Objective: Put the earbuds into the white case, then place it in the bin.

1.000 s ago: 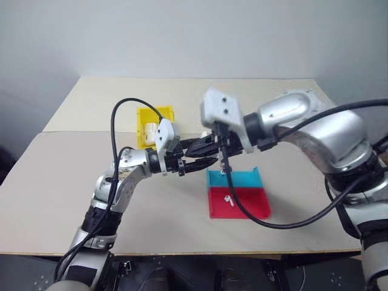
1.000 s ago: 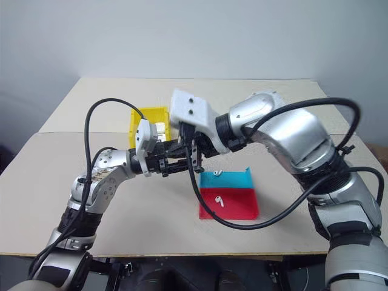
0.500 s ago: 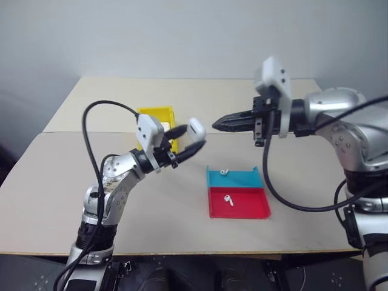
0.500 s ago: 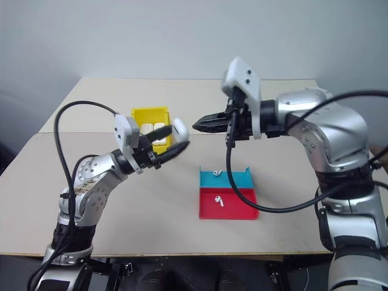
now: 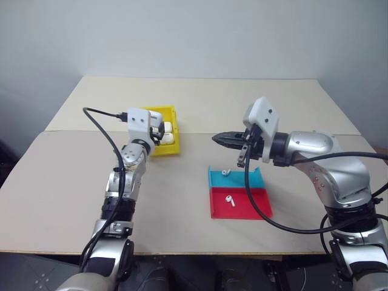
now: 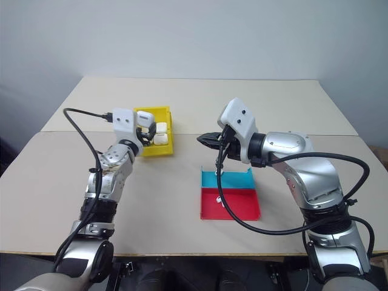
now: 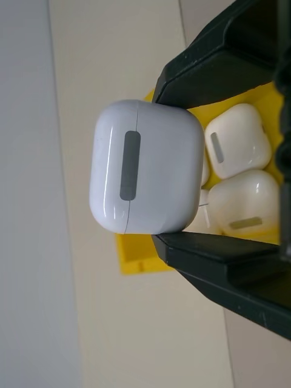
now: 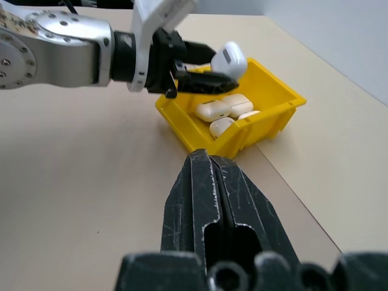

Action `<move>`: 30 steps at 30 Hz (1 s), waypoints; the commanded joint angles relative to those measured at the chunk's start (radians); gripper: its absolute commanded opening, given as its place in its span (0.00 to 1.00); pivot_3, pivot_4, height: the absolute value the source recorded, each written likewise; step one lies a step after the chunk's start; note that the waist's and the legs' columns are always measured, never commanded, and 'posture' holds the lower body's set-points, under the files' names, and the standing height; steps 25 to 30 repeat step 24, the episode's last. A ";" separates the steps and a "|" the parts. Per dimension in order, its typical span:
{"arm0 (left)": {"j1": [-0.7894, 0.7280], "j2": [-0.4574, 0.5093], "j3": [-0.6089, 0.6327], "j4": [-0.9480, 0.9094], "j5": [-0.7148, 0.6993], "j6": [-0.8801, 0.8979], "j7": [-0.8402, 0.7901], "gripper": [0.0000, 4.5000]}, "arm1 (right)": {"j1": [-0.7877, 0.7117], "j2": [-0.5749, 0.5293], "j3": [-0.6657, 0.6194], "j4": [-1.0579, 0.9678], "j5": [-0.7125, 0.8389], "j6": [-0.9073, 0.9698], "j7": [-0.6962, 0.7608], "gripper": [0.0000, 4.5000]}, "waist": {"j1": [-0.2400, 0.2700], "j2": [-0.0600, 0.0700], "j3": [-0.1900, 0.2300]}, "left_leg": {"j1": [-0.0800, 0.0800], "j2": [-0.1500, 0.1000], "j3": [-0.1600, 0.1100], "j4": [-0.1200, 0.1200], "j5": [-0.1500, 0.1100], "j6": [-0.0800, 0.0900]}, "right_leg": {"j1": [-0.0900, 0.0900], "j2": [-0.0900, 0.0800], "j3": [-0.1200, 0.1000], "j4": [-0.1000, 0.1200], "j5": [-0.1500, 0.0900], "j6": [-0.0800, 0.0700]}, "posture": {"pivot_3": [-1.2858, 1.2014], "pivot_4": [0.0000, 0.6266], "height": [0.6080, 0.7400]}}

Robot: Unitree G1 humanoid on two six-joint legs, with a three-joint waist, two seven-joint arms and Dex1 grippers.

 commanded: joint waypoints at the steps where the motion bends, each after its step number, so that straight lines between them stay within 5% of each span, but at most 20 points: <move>1: -0.069 0.001 -0.003 0.105 0.022 -0.123 -0.018 0.86 | -0.012 0.008 -0.059 -0.031 0.023 0.005 -0.020 0.00 | 0.000 0.000 0.000 | 0.000 0.000 0.000 0.000 0.000 0.000 | 0.000 0.000 0.000 0.000 0.000 0.000 | 0.52 0.24 1.00; 3: -0.062 0.008 0.009 0.085 0.008 -0.141 -0.035 0.99 | -0.009 0.012 -0.074 -0.029 0.033 0.013 -0.030 0.00 | 0.000 0.000 0.000 | 0.000 0.000 0.000 0.000 0.000 0.000 | 0.000 0.000 0.000 0.000 0.000 0.000 | 0.52 0.24 1.00; 10: 0.113 0.137 0.062 -0.255 -0.135 -0.004 -0.238 1.00 | 0.033 0.006 -0.145 -0.041 0.090 0.033 -0.030 0.00 | -0.011 0.000 0.000 | 0.000 0.000 0.000 -0.001 0.001 -0.002 | 0.000 0.000 0.000 0.000 0.000 0.000 | 0.52 0.24 1.00; 19: 0.558 0.524 0.302 -0.835 -0.520 0.249 -0.646 1.00 | 0.261 -0.067 -0.199 -0.117 0.044 -0.107 0.013 0.00 | -0.011 0.000 0.000 | 0.002 0.001 0.000 -0.002 0.000 0.000 | 0.000 -0.001 0.002 0.000 0.000 0.000 | 0.52 0.24 1.00; 24: 0.726 0.623 0.478 -0.921 -0.679 0.314 -0.746 1.00 | 0.390 -0.153 -0.261 -0.151 0.072 -0.143 0.101 0.00 | -0.002 0.000 0.000 | 0.007 0.001 0.000 -0.003 -0.001 0.001 | 0.003 -0.001 0.001 0.001 -0.001 0.000 | 0.52 0.24 1.00; 30: 0.726 0.623 0.478 -0.921 -0.679 0.314 -0.746 1.00 | 0.390 -0.153 -0.261 -0.151 0.072 -0.143 0.101 0.00 | -0.002 0.000 0.000 | 0.007 0.001 0.000 -0.003 -0.001 0.001 | 0.003 -0.001 0.001 0.001 -0.001 0.000 | 0.52 0.24 1.00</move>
